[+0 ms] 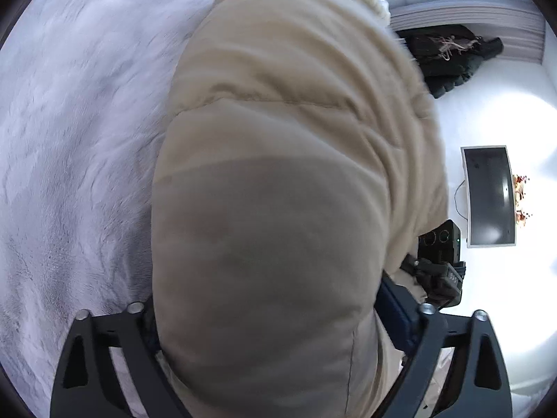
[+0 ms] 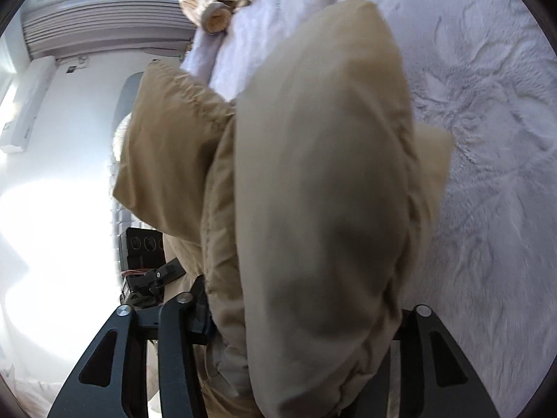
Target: Fold large clothes
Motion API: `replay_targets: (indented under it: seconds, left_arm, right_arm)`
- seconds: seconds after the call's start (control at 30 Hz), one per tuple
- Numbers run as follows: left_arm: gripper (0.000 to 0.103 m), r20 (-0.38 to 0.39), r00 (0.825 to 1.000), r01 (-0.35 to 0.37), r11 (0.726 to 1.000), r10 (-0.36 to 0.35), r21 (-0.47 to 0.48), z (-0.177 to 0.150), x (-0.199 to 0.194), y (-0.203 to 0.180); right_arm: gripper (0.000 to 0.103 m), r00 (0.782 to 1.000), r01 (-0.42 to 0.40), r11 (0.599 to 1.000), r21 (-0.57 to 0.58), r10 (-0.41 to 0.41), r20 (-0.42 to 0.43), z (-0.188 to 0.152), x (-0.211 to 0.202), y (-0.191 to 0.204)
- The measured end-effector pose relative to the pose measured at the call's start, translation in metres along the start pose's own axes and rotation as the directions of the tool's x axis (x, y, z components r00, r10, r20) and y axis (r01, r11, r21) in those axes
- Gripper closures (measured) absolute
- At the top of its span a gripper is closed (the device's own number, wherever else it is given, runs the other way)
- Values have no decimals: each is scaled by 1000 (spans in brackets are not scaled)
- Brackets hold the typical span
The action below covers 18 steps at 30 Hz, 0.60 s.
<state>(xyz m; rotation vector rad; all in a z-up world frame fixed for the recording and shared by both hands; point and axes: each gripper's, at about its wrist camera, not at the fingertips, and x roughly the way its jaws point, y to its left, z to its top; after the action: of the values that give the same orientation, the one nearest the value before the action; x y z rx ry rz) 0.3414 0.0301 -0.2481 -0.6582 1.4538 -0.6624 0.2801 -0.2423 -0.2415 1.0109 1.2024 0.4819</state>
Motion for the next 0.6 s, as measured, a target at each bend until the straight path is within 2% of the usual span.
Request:
replay_targets:
  seconds: [0.07,0.17,0.23,0.3,0.37,0.43,0.47,0.5,0.53,0.57,0.6]
  left_arm:
    - [0,5,1000,-5,1000,5,-4,-1,4,4]
    - [0,20,999,-28,1000,29,-3,-6,4,1]
    - [0,42,997,-68,998,68,16,-7,-5,2]
    - [0,57,993,-103,994,101,31,-7,-6,-7]
    - [0,76,987,-144,989,141,39,-5,-8,-14]
    - [0,95,980,-180,983,175,48,-11,-15,-16]
    - [0,105,976,-198,979,192,53,-13,-15,-20]
    - [0,111,973,-210,976,203,57,-17,-18,-24]
    - [0,122,966,-236,970,227,59,-18,-19,-29]
    - [0,129,962,-251,966,242,58,-22,-15,-47]
    - [0,144,951,-286,956,275,59,-29,-19,-53]
  right_arm:
    - [35,1000,30,999,22,-30,0,-6,-7,-12]
    - [33,997,82,996,46,-82,-1,-14,-19,-9]
    - [31,991,131,990,50,-131,5,-12,-20,5]
    - [31,977,208,978,32,-209,32,-26,-40,19]
    - [33,950,300,954,-1,-299,89,-37,-58,38]
    - [42,922,359,933,-35,-349,171,-51,-82,59]
    - [52,915,366,929,-50,-350,198,-56,-93,71]
    - [59,915,361,931,-59,-342,212,-53,-91,80]
    - [70,922,343,936,-75,-321,215,-62,-95,91]
    - [80,928,336,938,-87,-314,199,-64,-85,103]
    - [85,929,346,933,-97,-326,177,-68,-74,110]
